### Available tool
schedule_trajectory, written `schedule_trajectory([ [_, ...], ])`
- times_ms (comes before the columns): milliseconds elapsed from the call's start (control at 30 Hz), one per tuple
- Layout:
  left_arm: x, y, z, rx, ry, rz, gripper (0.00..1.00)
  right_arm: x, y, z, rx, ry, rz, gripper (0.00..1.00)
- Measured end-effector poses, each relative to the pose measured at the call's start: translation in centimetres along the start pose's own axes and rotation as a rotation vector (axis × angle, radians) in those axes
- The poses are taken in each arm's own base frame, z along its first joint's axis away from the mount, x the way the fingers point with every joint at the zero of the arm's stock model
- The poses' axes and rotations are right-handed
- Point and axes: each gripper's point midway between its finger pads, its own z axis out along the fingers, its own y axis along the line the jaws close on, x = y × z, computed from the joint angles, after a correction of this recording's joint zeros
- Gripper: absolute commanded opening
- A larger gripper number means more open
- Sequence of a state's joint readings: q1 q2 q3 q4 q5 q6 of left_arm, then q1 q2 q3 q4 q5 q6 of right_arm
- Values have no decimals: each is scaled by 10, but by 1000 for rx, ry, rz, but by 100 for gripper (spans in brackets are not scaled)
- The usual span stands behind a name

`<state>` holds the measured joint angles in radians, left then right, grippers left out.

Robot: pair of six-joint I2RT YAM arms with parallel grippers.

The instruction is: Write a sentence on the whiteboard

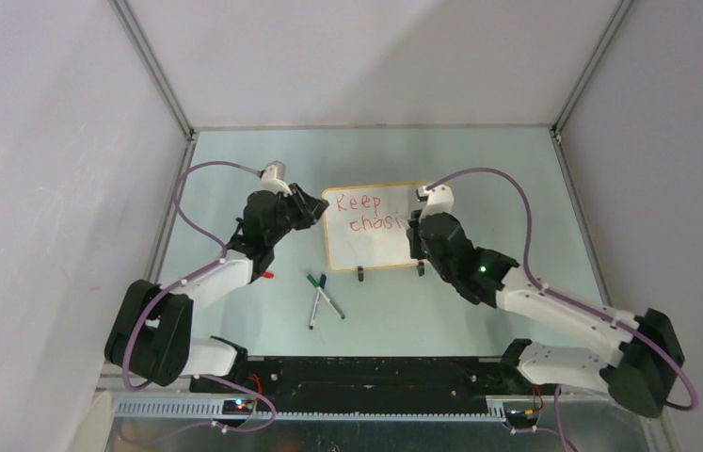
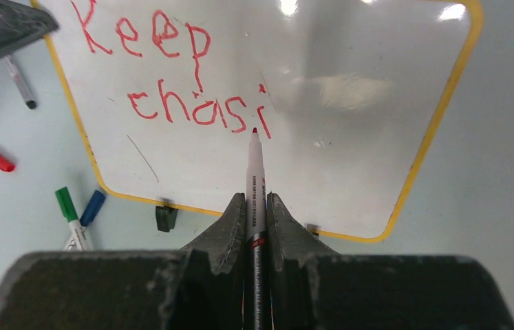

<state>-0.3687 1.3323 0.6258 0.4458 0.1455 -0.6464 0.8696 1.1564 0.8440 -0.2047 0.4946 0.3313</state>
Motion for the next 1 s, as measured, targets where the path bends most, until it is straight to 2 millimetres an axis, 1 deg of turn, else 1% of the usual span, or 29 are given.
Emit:
schedule_trajectory([
  [167,-3,1,0,-6,-11,0,27,-14,-8,-24,-36,-81,24,0],
  [233,-3,1,0,-7,-12,-1,28,-14,-13,-31,-36,-102,24,0],
  [333,-4,1,0,-7,-13,-1,28,-9,-22,-35,-28,-122,22,0],
  [433,-4,1,0,-6,-16,-1,28,-5,-22,-30,-34,-124,21,0],
  [567,-7,0,0,-1,-25,-2,30,-3,-11,-16,-58,-117,19,0],
  [733,-8,-2,0,5,-33,-6,32,13,-2,2,-70,-68,-5,0],
  [867,-9,-2,0,11,-40,-5,32,23,-1,10,-61,-40,-21,0],
  [1000,-10,-3,0,14,-44,-6,32,26,-1,16,-52,-27,-26,0],
])
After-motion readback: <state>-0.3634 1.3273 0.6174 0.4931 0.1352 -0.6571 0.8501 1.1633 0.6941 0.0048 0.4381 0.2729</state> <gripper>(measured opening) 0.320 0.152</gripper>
